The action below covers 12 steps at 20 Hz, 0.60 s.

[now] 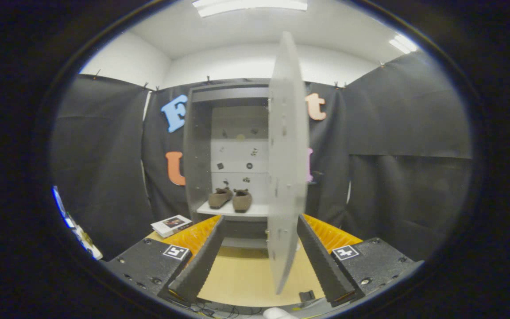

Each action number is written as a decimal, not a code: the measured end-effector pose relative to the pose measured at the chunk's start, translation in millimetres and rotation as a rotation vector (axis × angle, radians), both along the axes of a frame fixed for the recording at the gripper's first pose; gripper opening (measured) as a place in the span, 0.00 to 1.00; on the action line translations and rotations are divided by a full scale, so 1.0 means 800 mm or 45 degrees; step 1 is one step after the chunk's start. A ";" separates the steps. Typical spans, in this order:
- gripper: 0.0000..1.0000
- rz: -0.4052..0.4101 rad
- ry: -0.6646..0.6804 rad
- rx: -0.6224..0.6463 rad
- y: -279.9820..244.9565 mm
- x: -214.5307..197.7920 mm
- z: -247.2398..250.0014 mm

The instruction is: Open the shoe cabinet door, grab the shoes and put them into the shoe cabinet, then close the shoe cabinet door.

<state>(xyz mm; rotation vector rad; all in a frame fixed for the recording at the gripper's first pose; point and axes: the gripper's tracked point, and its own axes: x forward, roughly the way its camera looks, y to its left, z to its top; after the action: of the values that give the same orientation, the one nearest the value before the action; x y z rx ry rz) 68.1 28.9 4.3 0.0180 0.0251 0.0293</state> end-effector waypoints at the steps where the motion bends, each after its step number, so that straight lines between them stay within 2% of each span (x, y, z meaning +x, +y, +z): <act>1: 1.00 -0.043 0.003 0.005 -0.027 0.001 0.000; 4: 1.00 -0.137 0.000 0.003 -0.104 0.016 0.000; 6: 1.00 -0.124 -0.003 0.013 -0.132 0.035 0.001; 9: 1.00 -0.030 -0.009 -0.013 -0.138 0.081 -0.006; 12: 1.00 0.148 0.001 -0.031 -0.117 0.119 -0.002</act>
<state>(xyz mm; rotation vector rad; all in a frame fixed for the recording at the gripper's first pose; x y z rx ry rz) 163.4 -64.6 2.4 -0.0078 0.0273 0.1450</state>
